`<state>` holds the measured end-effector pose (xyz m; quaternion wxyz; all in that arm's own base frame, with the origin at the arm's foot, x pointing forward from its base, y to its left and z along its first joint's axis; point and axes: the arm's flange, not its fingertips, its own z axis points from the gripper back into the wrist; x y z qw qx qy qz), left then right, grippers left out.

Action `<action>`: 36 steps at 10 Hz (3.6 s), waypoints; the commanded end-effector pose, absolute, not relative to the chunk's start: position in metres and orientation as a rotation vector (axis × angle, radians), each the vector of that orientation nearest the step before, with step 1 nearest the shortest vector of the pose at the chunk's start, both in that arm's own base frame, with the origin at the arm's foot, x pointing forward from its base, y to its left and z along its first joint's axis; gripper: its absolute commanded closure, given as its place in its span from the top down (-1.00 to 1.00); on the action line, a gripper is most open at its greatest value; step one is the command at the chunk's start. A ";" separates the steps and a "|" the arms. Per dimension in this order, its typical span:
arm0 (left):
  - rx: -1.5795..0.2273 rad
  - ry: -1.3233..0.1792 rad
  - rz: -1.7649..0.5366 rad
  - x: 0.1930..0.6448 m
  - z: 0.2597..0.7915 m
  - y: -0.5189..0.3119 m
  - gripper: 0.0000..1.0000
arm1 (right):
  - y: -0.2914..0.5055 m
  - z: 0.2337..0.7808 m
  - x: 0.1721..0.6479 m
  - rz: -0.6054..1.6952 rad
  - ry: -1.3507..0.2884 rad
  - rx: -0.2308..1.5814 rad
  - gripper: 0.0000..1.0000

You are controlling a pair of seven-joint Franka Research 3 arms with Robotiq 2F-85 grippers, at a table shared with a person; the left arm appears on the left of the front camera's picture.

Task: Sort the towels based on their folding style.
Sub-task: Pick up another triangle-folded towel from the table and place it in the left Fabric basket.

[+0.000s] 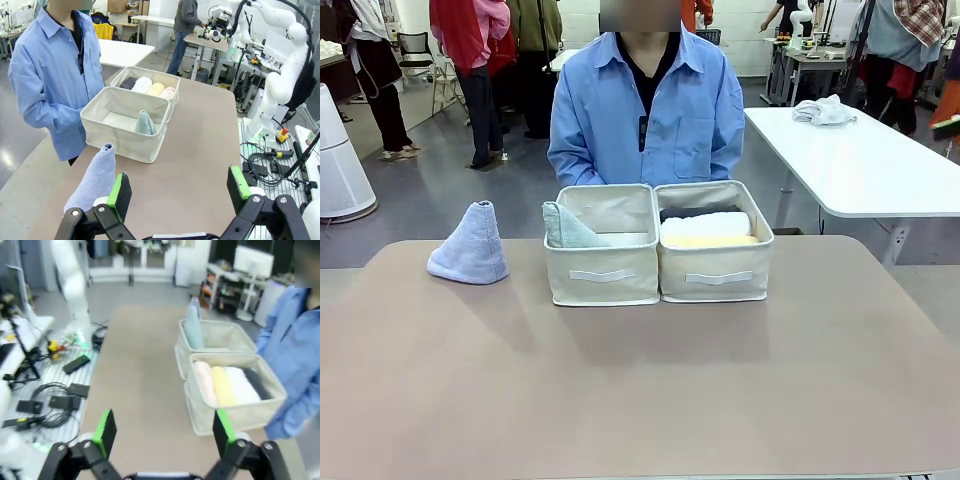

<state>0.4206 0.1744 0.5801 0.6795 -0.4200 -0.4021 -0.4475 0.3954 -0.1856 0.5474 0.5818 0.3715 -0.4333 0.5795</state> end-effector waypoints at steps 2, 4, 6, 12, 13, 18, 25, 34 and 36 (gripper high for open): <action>-0.948 -0.930 -1.011 0.419 0.581 0.173 1.00 | -0.242 0.545 0.390 1.270 -1.071 0.863 1.00; -0.948 -0.930 -1.011 0.419 0.581 0.173 1.00 | -0.233 0.536 0.385 1.294 -1.028 0.883 1.00; -0.943 -0.903 -1.005 0.421 0.580 0.174 1.00 | -0.233 0.536 0.385 1.294 -1.028 0.883 1.00; -0.085 -0.583 -1.685 0.505 0.627 0.018 1.00 | -0.233 0.536 0.385 1.294 -1.028 0.883 1.00; -0.082 -0.493 -1.762 0.522 0.613 -0.006 1.00 | -0.233 0.536 0.385 1.294 -1.028 0.883 1.00; 0.147 -0.345 -1.893 0.562 0.508 -0.088 1.00 | -0.233 0.536 0.385 1.294 -1.028 0.883 1.00; 0.134 -0.339 -1.911 0.570 0.516 -0.089 1.00 | -0.233 0.536 0.385 1.294 -1.028 0.883 1.00; 0.177 -0.071 -1.942 0.615 0.456 -0.129 0.60 | -0.233 0.536 0.385 1.294 -1.028 0.883 1.00; 0.183 -0.066 -1.945 0.615 0.456 -0.129 -0.59 | -0.233 0.536 0.385 1.294 -1.028 0.883 1.00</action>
